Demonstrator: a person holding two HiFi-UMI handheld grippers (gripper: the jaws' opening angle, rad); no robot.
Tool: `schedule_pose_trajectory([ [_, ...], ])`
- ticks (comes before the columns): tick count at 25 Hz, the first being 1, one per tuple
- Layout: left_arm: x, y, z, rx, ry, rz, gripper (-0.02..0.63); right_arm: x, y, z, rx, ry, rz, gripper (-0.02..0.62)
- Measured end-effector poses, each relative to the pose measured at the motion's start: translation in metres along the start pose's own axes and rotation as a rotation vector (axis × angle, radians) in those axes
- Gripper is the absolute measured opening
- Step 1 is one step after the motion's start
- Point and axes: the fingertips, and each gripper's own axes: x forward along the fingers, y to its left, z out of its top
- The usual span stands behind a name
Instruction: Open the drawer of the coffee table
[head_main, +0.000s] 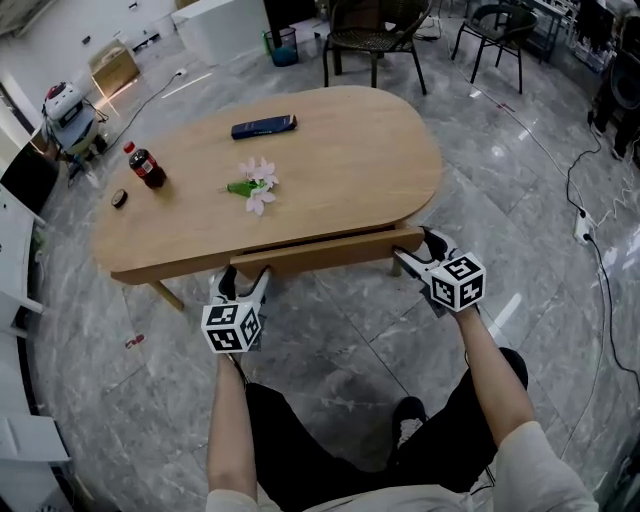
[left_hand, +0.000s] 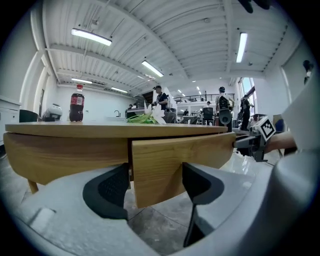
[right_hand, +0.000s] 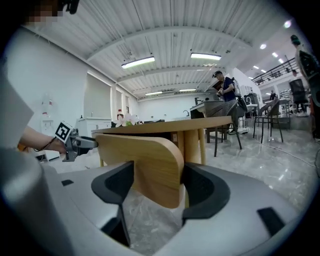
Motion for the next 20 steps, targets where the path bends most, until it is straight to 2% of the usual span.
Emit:
schedule_pose_trajectory([
  [2,0.002,-0.001,0.005,0.010,0.002,-0.024,0.322,0.004,0.000,0.000,-0.028,0.039,0.032,0.310],
  [6,0.002,-0.004,0.008,0.018,-0.013,-0.047,0.325,0.004,0.007,-0.014,-0.207,0.169,0.103,0.312],
  [8,0.003,-0.003,0.008,0.016,-0.034,-0.043,0.327,0.003,0.006,-0.016,-0.231,0.178,0.099,0.311],
  [11,0.005,-0.001,0.010,0.005,-0.046,-0.030,0.327,0.007,0.001,-0.010,-0.187,0.133,0.054,0.310],
  [15,0.004,-0.002,0.007,-0.013,-0.017,-0.012,0.327,0.005,-0.003,-0.010,-0.125,0.083,-0.025,0.285],
  [20,-0.007,-0.008,0.004,-0.022,0.006,-0.002,0.327,-0.005,0.003,-0.013,-0.120,0.098,-0.025,0.285],
])
